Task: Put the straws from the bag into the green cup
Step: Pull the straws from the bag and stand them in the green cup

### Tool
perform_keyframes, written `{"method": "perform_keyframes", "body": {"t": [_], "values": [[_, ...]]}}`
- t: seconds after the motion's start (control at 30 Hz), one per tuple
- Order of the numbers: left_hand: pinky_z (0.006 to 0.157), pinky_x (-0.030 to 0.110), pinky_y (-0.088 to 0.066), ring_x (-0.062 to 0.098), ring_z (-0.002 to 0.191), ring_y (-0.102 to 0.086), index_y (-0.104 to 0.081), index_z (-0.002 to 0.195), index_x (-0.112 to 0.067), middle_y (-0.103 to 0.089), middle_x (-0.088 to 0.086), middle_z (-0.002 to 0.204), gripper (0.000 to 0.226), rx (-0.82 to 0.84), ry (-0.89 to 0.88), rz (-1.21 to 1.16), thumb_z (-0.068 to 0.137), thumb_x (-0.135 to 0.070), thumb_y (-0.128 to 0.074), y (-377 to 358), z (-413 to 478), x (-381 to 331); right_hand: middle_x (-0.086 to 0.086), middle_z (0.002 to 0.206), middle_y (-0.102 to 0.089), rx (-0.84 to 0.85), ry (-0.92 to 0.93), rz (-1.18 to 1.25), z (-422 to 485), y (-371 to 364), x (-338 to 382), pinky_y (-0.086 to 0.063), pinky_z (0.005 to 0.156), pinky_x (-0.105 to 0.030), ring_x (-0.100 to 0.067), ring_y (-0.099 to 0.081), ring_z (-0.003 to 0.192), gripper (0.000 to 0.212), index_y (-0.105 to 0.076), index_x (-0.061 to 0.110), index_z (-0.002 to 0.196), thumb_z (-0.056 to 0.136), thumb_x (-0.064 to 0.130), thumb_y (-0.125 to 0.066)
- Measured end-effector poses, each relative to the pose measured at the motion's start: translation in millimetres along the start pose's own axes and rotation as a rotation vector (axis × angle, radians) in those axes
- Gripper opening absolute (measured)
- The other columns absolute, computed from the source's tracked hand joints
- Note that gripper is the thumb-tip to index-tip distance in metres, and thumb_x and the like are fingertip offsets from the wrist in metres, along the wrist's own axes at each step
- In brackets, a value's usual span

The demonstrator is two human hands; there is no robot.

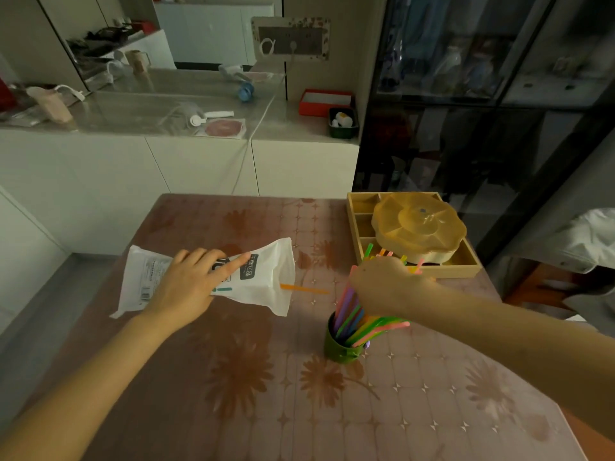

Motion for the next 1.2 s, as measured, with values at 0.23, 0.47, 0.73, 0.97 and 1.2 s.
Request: {"method": "perform_keyframes", "body": {"t": [0.23, 0.47, 0.73, 0.97, 1.2], "values": [[0.066, 0.047, -0.052, 0.036, 0.081, -0.063, -0.053, 0.126, -0.014, -0.066, 0.015, 0.094, 0.095, -0.048, -0.040, -0.010, 0.039, 0.002, -0.087, 8, 9, -4, -0.006, 0.102, -0.063, -0.436, 0.015, 0.118, 1, -3, 1, -0.042, 0.083, -0.040, -0.028, -0.053, 0.097, 0.035, -0.063, 0.013, 0.104, 0.092, 0.041, -0.044], [0.069, 0.048, -0.050, 0.036, 0.085, -0.062, -0.042, 0.130, -0.018, -0.065, 0.015, 0.097, 0.100, -0.110, -0.051, -0.096, 0.042, 0.004, -0.085, 15, 23, -9, -0.001, 0.100, -0.068, -0.559, 0.080, 0.339, -12, 10, 21, -0.036, 0.085, -0.030, -0.022, -0.058, 0.094, 0.032, -0.063, 0.018, 0.109, 0.099, 0.036, -0.039], [0.075, 0.047, -0.049, 0.021, 0.098, -0.041, -0.040, 0.133, -0.013, -0.062, 0.016, 0.103, 0.097, -0.063, 0.143, -0.423, 0.049, 0.011, -0.080, -13, -7, 0, 0.005, 0.069, -0.054, -0.926, -0.126, 0.591, -100, 61, -58, -0.034, 0.058, -0.021, -0.005, -0.045, 0.060, 0.008, -0.073, 0.011, 0.084, 0.081, 0.009, -0.066], [0.077, 0.039, -0.037, 0.020, 0.097, -0.044, -0.045, 0.128, -0.010, -0.061, 0.016, 0.098, 0.092, -0.079, 0.246, -0.477, 0.048, 0.012, -0.082, -28, -38, 3, 0.000, 0.066, -0.051, -0.988, -0.209, 0.395, -123, 69, -72, -0.039, 0.055, -0.033, -0.021, -0.045, 0.064, 0.010, -0.070, 0.007, 0.074, 0.076, 0.006, -0.060], [0.088, 0.059, -0.046, 0.022, 0.102, -0.044, -0.044, 0.123, -0.008, -0.062, 0.022, 0.104, 0.082, -0.111, 0.273, -0.554, 0.053, 0.006, -0.084, -22, -51, -11, 0.007, 0.057, -0.037, -0.558, -0.027, 0.056, -56, 35, -19, -0.030, 0.063, -0.031, -0.018, -0.038, 0.065, 0.016, -0.048, 0.021, 0.056, 0.064, 0.016, -0.061]]}}
Point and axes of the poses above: each hand's wrist, its own z-axis towards the middle knuckle, its own y-axis out of the back of the hand, x = y × z, the point moved 2 cm from there along z, towards the middle knuckle
